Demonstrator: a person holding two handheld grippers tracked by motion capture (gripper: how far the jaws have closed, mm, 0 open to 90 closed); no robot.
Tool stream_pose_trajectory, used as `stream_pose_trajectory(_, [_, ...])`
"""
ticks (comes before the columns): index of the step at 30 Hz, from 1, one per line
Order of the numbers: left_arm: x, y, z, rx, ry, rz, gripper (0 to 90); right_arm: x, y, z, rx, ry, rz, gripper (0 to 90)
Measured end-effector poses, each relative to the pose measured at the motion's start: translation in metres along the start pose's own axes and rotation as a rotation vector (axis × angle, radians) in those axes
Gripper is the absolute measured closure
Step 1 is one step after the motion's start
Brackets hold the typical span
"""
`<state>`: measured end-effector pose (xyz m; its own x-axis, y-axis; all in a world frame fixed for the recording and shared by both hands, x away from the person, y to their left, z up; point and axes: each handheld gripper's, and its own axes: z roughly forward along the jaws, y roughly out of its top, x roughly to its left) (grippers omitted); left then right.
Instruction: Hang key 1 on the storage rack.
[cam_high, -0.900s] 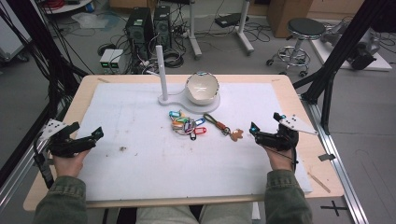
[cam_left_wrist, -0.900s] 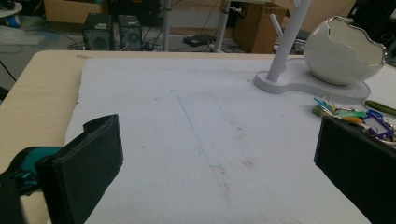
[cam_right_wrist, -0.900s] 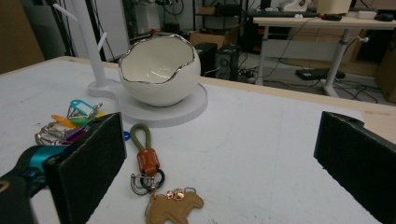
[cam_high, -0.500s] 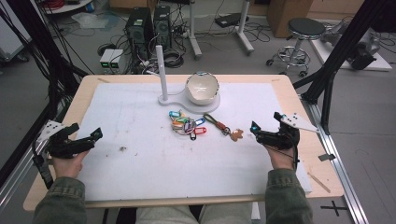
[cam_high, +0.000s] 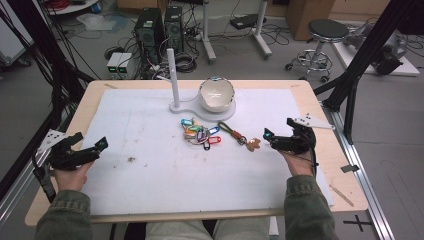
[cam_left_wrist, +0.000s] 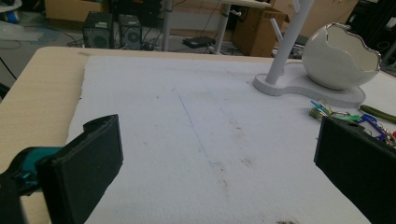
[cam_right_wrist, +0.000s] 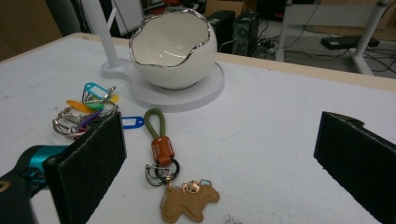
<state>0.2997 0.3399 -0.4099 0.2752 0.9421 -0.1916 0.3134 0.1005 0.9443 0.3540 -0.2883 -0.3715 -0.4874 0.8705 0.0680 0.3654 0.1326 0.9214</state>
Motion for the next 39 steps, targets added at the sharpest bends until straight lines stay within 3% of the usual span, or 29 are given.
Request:
stream_pose_trajectory(6, [0.0,0.0,0.0,0.002,-0.003,-0.003,1.7,0.0,0.015,0.018,0.058,0.025,-0.02,1.5])
stream_pose_trajectory(23, [-0.002,-0.001,0.001,0.01,-0.012,0.002,1.7,0.002,0.041,0.051,0.136,0.037,-0.034,1.5])
stream_pose_trajectory(29, [-0.002,-0.001,0.001,0.01,-0.013,0.002,1.7,0.002,0.047,0.06,0.156,0.051,-0.029,1.5])
stream_pose_trajectory(39, [-0.002,-0.001,0.001,0.01,-0.014,0.001,1.7,0.01,0.052,0.083,0.225,0.074,-0.071,1.5])
